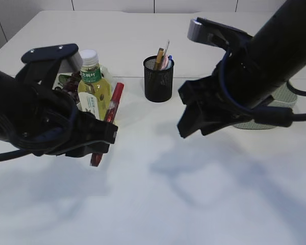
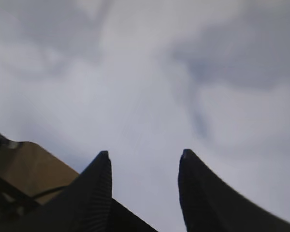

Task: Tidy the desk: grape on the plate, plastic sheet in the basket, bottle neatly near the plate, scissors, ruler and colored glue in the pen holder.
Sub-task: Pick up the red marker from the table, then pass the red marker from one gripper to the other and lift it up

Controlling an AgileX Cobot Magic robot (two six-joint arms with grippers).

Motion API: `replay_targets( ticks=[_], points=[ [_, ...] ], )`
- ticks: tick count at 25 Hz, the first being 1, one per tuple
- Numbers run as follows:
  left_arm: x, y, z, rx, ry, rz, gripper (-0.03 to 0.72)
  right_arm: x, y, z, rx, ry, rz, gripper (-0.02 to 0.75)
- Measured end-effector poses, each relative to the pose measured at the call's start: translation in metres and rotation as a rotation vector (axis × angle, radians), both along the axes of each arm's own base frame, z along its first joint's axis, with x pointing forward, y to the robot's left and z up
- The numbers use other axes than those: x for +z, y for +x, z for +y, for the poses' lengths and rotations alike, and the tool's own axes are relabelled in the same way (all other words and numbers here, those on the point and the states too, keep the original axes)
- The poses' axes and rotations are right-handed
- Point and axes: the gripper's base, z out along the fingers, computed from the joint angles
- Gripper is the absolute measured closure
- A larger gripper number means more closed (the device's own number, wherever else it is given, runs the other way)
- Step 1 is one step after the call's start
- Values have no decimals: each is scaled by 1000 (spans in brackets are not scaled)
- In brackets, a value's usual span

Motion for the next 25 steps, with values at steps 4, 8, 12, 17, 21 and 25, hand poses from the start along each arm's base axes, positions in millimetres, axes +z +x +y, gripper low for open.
replay_targets(
  ticks=[4, 8, 12, 17, 21, 25],
  points=[
    [15, -6, -1, -17, -58, -62, 607, 10, 3, 15, 20, 189, -50, 370],
    [21, -9, -1, -14, -90, -70, 607, 17, 6, 21, 40, 287, -108, 370],
    [20, -10, -2, -4, -107, -54, 607, 23, 7, 27, 66, 365, -154, 370],
    [22, -13, -8, -21, -137, -70, 606, 29, 10, 34, 76, 484, -182, 369],
    [25, -18, -17, -56, -169, -96, 606, 29, 13, 38, 76, 534, -196, 336],
    [27, -21, -21, -70, -187, -108, 606, 29, 15, 38, 62, 553, -210, 302]
  ],
)
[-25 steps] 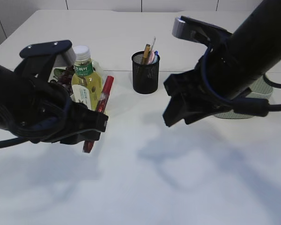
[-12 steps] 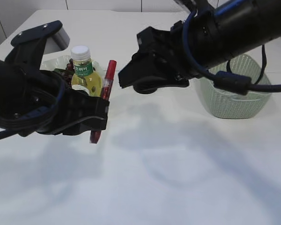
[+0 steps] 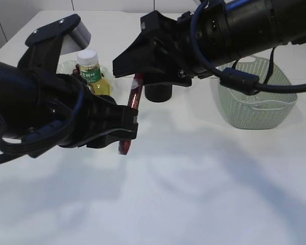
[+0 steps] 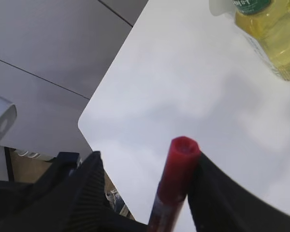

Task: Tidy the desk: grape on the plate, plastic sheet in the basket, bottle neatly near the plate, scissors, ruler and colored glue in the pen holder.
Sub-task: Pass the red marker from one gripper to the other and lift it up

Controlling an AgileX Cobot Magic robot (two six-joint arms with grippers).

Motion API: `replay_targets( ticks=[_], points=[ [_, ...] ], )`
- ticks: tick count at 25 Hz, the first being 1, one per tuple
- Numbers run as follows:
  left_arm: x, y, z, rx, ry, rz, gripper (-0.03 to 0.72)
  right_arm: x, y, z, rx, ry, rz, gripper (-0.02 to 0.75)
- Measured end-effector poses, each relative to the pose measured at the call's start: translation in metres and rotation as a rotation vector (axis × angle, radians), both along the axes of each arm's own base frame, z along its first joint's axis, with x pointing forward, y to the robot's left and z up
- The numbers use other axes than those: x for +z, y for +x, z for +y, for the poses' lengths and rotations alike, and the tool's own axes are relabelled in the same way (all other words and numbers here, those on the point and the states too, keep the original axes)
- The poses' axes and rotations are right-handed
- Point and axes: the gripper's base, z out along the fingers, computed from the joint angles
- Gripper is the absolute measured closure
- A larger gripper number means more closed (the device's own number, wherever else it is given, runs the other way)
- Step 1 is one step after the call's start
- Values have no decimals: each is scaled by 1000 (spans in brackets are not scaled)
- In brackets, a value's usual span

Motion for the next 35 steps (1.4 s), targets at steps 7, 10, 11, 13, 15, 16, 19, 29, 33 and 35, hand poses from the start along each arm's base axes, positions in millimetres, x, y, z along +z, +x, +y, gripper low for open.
replay_targets(
  ticks=[7, 10, 11, 13, 15, 16, 19, 29, 33, 35],
  points=[
    [1, 0, -1, 7, -21, 1, 606, 0, 3, -1, -28, 1, -15, 300],
    [2, 1, -1, 8, -27, -1, 606, 0, 4, -1, -37, 0, -17, 363],
    [2, 1, -1, 8, -29, -3, 606, -2, 5, 0, -37, -1, -12, 402],
    [2, 1, -1, 8, -29, -3, 606, -5, 6, 0, -37, -5, -4, 480],
    [2, 1, -1, 8, -29, -3, 606, -7, 8, 1, -37, -6, 3, 552],
    [2, 1, -1, 8, -29, -3, 606, -8, 8, 1, -37, -7, 5, 580],
    [1, 1, -1, 7, -27, -4, 604, -9, 9, 1, -38, -6, 10, 596],
    [1, 2, 0, -12, 6, -42, 456, -9, 9, 1, -40, -5, 5, 598],
    [1, 2, 0, -13, 7, -43, 371, -9, 9, 1, -40, -6, 3, 598],
    [1, 2, 0, -18, 16, -53, 352, -9, 9, 1, -36, -9, -3, 598]
  ],
)
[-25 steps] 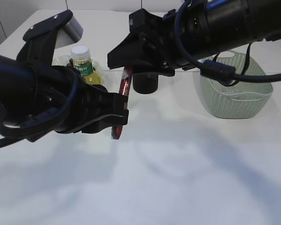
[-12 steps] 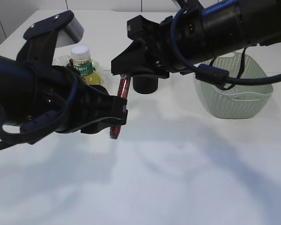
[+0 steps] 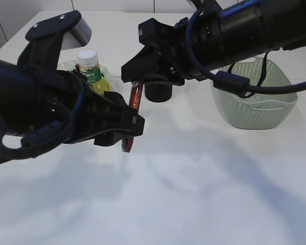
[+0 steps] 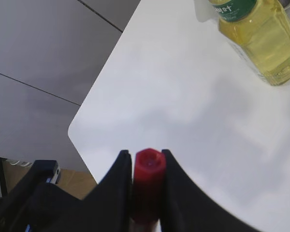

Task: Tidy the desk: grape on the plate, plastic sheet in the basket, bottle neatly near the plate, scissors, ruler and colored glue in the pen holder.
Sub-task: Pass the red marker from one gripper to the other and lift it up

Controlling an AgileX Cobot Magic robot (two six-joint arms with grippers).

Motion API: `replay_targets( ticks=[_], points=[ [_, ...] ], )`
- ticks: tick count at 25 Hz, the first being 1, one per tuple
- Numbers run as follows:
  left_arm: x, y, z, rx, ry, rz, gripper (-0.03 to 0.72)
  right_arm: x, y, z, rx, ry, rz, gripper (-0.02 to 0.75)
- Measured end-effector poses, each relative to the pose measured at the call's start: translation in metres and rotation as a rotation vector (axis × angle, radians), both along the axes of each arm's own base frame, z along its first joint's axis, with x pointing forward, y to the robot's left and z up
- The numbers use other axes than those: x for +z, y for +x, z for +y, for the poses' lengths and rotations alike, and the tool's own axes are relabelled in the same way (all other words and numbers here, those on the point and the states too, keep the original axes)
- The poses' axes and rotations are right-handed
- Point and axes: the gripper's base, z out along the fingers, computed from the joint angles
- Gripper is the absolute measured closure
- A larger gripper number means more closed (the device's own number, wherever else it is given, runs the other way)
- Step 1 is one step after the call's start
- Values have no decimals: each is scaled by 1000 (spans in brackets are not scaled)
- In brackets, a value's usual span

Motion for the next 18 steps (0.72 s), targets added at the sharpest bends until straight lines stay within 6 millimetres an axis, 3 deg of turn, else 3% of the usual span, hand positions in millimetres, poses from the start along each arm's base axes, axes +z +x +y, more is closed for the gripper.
replay_targets(
  ticks=[8, 13, 18],
  points=[
    [-1, 2, 4, 0, 34, -7, 163, 1, 8, -3, -64, -24, -75, 599],
    [-4, 11, 15, 65, 38, 38, 142, 2, 17, -10, -147, -40, -128, 599],
    [-6, 21, 29, 131, 53, 72, 140, 1, 36, -34, -240, -63, -163, 599]
  ],
)
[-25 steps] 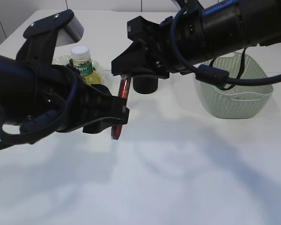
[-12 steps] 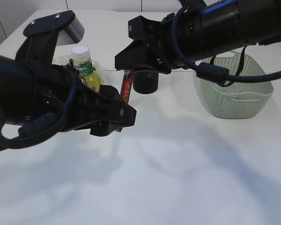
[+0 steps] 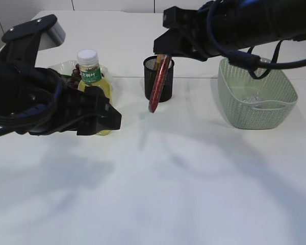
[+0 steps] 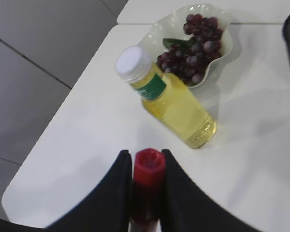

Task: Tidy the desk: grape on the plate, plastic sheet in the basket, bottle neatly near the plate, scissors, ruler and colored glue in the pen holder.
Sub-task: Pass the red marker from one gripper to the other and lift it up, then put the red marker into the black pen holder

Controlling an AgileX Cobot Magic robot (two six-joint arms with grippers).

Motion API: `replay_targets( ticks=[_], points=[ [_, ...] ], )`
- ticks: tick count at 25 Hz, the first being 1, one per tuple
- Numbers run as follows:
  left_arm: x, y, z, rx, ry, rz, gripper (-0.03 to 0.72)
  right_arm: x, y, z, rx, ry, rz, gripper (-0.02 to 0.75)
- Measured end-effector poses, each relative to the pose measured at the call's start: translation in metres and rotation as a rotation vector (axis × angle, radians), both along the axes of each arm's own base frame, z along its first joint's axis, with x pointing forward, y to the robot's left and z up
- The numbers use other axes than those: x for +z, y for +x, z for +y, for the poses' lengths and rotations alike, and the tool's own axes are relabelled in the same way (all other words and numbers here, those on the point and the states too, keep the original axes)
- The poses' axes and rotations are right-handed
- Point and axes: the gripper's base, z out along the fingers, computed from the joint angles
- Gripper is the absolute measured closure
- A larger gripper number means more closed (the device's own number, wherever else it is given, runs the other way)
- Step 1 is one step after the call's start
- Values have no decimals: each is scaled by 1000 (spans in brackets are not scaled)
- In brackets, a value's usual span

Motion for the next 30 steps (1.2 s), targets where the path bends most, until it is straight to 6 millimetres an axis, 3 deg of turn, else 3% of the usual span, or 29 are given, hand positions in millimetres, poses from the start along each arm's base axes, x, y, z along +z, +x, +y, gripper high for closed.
replay_targets(
  ticks=[4, 8, 16, 21, 30],
  points=[
    [-3, 8, 15, 60, 26, 36, 140, 6, 27, -21, -64, 2, -33, 599],
    [-7, 15, 32, 119, 77, 85, 141, 8, 60, -27, -76, 6, -63, 600],
    [-19, 29, 66, 213, 212, 156, 144, -2, 133, -12, -49, 6, -159, 600],
    [-20, 36, 83, 272, 228, 167, 145, -20, 174, -3, -47, 13, -210, 601],
    [-21, 36, 92, 259, 326, 154, 146, -48, 209, -2, -64, -122, -388, 601]
  ],
)
